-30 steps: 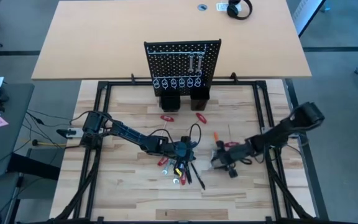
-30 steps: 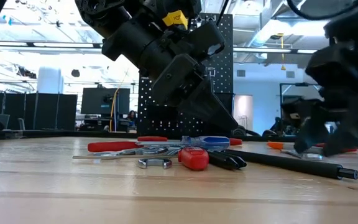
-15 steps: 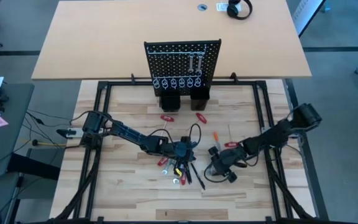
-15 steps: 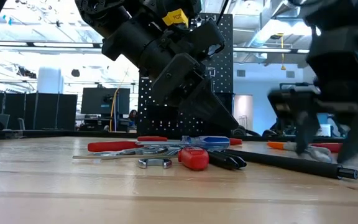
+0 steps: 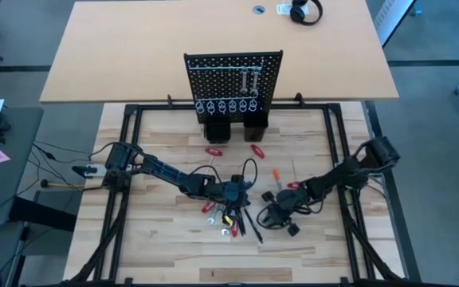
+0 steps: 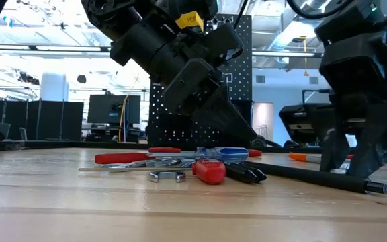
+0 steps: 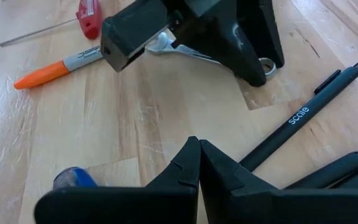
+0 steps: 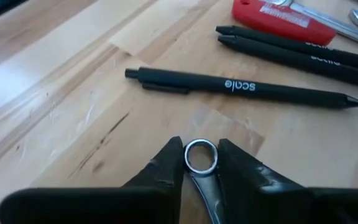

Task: Hang tools onto peg board
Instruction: Hang the wrench on the peg board

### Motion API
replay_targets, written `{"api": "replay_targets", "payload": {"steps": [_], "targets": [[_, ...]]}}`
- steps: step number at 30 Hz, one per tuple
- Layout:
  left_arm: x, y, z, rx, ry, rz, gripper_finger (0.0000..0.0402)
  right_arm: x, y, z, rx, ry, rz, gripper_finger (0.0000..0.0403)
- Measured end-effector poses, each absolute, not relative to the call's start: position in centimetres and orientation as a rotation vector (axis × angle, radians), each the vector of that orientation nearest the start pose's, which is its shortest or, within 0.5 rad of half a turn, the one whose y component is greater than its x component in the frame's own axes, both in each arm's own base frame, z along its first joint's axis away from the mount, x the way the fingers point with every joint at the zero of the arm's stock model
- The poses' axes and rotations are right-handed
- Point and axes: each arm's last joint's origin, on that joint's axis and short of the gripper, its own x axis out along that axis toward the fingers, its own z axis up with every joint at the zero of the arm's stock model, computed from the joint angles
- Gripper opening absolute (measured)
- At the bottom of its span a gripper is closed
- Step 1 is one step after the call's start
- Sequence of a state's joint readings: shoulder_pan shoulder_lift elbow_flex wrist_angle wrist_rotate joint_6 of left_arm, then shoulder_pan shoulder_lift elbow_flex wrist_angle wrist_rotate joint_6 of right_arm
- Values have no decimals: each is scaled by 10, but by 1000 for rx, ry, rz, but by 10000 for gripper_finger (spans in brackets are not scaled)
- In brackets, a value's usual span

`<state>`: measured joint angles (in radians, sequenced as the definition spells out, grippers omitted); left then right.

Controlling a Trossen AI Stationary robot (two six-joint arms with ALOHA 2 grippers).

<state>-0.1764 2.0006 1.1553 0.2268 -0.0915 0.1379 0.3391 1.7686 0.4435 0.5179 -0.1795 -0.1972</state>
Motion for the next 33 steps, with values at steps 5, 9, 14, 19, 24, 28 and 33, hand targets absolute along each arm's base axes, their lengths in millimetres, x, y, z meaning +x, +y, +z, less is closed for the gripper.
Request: {"api": "replay_targets", "payload": {"steps": [5, 9, 14, 19, 24, 28, 33], "targets": [[410, -70, 144, 214, 609, -124, 0, 243, 86, 71, -188, 744, 528, 81], [410, -70, 144, 215, 610, -123, 0, 247, 85, 85, -185, 655, 501, 80], [409, -71, 142, 234, 614, -130, 0, 250, 81, 109, -197, 537, 411, 51], [396, -71, 126, 246, 571, -138, 0, 248, 81, 129, -211, 448, 421, 22], [384, -69, 115, 210, 502, -156, 0, 248, 81, 143, -207, 385, 418, 8], [385, -71, 118, 179, 460, -216, 0, 248, 80, 144, -213, 380, 387, 8], [385, -72, 118, 169, 456, -231, 0, 246, 80, 138, -210, 444, 390, 21]]}}
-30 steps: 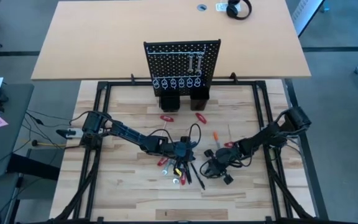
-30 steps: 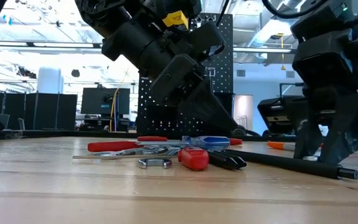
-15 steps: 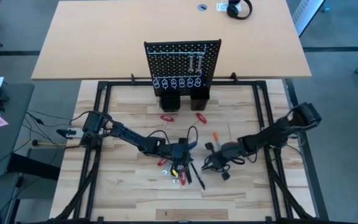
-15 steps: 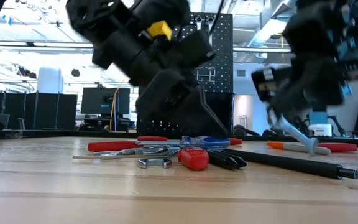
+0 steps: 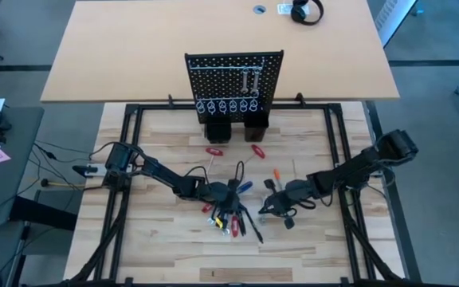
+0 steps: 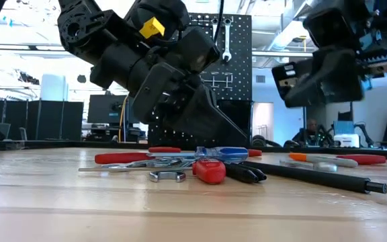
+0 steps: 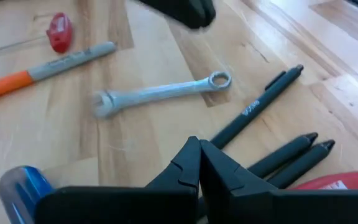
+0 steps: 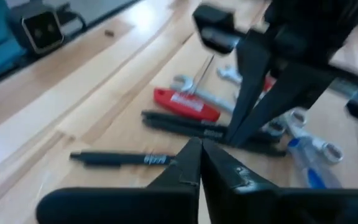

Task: Hang tools onto peg board
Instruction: Hang the wrench on the peg board

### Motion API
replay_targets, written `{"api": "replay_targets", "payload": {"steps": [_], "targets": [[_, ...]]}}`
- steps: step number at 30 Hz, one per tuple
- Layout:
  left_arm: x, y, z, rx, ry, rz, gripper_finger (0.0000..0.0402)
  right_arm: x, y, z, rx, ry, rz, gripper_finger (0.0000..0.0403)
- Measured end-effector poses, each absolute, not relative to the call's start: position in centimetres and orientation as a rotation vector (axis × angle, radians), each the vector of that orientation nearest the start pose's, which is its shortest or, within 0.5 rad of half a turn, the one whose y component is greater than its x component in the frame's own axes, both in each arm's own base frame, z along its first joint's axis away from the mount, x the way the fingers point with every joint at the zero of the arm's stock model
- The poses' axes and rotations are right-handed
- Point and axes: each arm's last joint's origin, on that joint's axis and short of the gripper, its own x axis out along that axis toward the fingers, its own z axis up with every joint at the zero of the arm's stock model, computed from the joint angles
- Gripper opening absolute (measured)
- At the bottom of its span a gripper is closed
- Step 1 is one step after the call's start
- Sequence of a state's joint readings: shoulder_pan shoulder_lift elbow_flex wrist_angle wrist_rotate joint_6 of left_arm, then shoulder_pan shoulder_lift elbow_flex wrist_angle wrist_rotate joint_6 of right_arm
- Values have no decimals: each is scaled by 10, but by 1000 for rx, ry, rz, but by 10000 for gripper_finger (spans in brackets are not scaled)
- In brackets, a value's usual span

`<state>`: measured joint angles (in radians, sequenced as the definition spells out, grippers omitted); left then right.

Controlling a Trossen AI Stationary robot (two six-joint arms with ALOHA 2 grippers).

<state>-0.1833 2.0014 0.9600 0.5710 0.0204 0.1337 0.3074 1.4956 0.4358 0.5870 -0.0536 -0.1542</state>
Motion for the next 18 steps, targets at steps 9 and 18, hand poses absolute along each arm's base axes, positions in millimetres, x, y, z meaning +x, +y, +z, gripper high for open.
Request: {"api": "replay_targets", "payload": {"steps": [9, 18], "targets": [[386, -72, 120, 168, 435, -230, 0, 238, 87, 130, -271, 529, 495, 141], [386, -72, 120, 171, 438, -227, 0, 235, 94, 130, -386, 501, 575, 216]]}}
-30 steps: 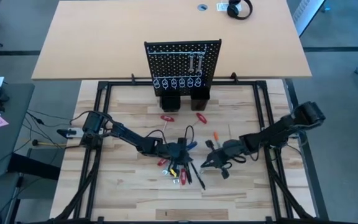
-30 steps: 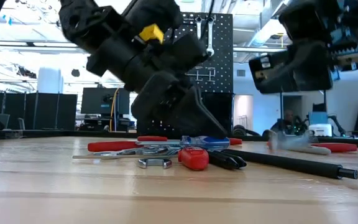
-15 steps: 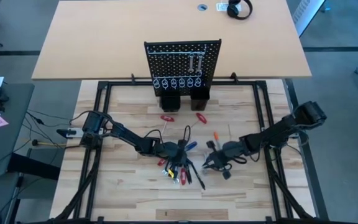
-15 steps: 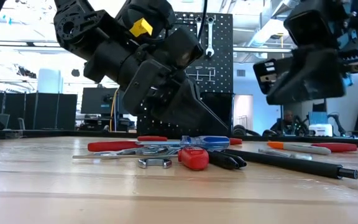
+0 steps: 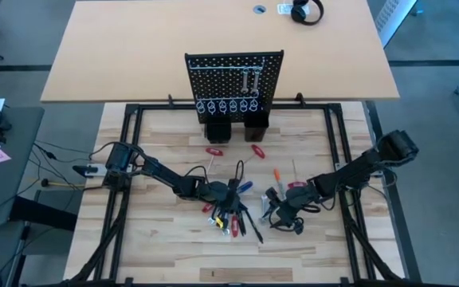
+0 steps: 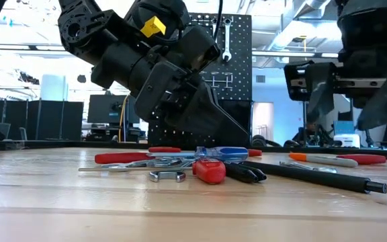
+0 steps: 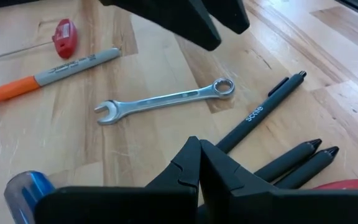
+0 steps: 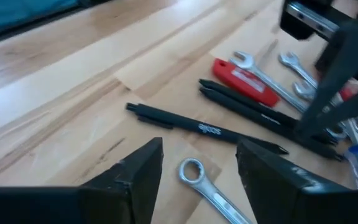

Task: Hang tools onto peg board
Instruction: Hang the wrench on the peg board

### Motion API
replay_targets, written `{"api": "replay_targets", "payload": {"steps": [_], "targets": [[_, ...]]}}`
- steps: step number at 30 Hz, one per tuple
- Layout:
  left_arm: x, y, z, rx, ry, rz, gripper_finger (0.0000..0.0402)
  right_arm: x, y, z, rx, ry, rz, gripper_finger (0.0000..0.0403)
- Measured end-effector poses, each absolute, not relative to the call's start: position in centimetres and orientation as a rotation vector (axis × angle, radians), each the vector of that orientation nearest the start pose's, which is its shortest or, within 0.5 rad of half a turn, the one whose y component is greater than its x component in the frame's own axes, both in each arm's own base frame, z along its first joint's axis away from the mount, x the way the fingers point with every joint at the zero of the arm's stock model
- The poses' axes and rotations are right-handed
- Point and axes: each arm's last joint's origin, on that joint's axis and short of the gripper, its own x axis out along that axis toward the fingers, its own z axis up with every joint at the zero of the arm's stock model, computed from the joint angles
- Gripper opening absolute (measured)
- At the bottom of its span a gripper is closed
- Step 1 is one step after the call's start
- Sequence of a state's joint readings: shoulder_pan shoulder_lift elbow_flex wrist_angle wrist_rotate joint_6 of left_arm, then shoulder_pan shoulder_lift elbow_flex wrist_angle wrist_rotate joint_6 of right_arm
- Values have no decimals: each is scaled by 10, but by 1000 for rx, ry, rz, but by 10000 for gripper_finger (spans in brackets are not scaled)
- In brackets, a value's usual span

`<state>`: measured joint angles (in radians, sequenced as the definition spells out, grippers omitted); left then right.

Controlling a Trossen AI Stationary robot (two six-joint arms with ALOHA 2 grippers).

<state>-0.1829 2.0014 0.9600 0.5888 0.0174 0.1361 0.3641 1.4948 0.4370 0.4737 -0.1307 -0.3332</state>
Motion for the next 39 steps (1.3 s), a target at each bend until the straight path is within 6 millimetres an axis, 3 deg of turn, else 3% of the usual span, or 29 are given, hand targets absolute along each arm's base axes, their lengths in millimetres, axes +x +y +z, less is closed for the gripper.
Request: {"api": "replay_targets", "payload": {"steps": [12, 19, 30, 39], "targets": [[386, -72, 120, 171, 439, -227, 0, 265, 100, 94, -430, 621, 704, 188], [386, -72, 119, 170, 445, -227, 0, 265, 92, 78, -363, 722, 700, 146], [386, -72, 120, 167, 442, -227, 0, 268, 81, 77, -319, 701, 597, 12], [386, -72, 119, 166, 448, -227, 0, 275, 76, 84, -299, 599, 576, 7]]}}
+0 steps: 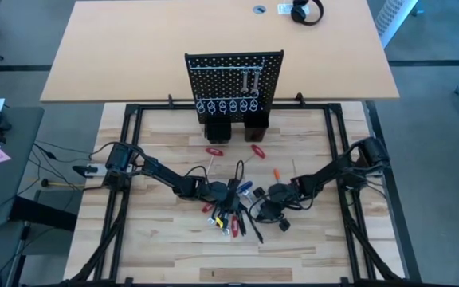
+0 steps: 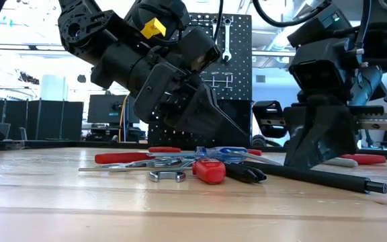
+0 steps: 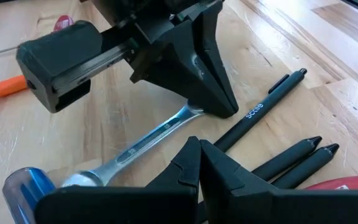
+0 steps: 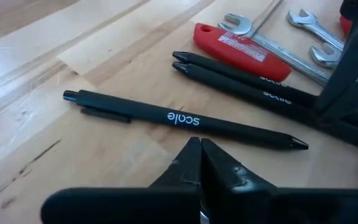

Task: Hang tools onto peg board
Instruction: Hang the wrench on the peg board

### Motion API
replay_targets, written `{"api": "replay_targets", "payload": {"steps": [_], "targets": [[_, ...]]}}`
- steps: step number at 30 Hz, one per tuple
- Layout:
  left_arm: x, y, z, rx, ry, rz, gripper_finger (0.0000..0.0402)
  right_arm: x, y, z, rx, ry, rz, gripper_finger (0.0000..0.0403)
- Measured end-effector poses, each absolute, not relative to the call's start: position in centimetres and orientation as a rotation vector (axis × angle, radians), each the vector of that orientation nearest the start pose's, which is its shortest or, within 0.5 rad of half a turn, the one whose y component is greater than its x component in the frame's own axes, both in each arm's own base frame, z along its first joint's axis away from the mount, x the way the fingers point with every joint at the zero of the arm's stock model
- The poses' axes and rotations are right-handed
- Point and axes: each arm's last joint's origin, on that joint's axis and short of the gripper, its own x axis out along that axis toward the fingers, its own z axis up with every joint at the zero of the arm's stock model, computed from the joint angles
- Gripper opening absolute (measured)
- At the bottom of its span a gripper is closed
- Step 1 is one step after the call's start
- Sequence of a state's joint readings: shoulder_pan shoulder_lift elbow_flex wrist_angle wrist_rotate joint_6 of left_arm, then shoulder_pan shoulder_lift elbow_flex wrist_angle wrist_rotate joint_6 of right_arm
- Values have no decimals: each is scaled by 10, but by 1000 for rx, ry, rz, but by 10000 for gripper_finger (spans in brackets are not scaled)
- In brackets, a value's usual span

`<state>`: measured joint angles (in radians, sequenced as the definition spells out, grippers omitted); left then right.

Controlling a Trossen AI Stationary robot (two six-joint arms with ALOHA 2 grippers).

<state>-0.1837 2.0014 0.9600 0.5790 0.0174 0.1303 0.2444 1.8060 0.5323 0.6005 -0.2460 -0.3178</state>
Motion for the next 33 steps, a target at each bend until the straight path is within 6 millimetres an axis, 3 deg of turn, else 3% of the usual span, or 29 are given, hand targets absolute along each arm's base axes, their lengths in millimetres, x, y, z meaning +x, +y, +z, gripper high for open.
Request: {"api": "replay_targets", "payload": {"steps": [6, 11, 18, 23, 28, 33], "targets": [[386, -73, 120, 182, 438, -233, 0, 274, 80, 91, -288, 571, 590, 4], [393, -80, 129, 312, 426, -200, 8, 274, 81, 93, -264, 572, 598, 3], [411, -62, 144, 331, 639, -169, 96, 273, 84, 94, -245, 580, 603, 5], [416, -44, 149, 285, 698, -234, 157, 266, 95, 113, -198, 559, 618, 5], [417, -38, 142, 290, 705, -291, 173, 252, 113, 134, -201, 557, 599, 6], [421, -38, 129, 289, 702, -291, 165, 237, 128, 139, -223, 606, 485, 7]]}}
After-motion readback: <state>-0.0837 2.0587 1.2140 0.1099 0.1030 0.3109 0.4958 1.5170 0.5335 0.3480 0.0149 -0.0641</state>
